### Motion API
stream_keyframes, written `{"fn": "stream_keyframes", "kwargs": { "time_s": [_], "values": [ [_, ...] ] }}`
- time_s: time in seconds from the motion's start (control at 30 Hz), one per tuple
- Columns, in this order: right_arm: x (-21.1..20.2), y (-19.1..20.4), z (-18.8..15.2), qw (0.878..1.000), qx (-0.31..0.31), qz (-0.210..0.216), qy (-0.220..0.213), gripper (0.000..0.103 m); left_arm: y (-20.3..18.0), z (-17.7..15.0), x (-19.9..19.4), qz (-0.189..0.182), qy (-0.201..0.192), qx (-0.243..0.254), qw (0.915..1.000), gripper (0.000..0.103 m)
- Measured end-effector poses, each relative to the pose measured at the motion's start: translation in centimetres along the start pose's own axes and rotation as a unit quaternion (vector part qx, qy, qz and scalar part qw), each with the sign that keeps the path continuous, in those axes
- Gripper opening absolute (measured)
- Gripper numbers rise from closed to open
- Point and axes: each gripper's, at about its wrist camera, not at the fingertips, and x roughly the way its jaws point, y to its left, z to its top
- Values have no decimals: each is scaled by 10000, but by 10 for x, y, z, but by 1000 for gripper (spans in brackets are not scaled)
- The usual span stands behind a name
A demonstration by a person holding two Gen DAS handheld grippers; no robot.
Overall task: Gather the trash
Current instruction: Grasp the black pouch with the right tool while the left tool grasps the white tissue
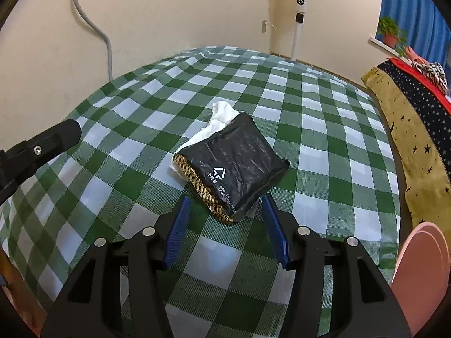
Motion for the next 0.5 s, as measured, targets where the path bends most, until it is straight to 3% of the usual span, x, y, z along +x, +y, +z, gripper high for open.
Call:
{"fn": "stream_keyframes", "kwargs": {
  "time_s": [0.1, 0.5],
  "values": [
    [-1, -2, 1, 10000, 38, -57, -34, 50, -1, 0, 2, -34, 15, 11, 10000, 27],
    [-19, -39, -6, 9974, 662, 102, -271, 13, -22, -6, 20, -416, 239, -10, 9988, 27]
  ]
}}
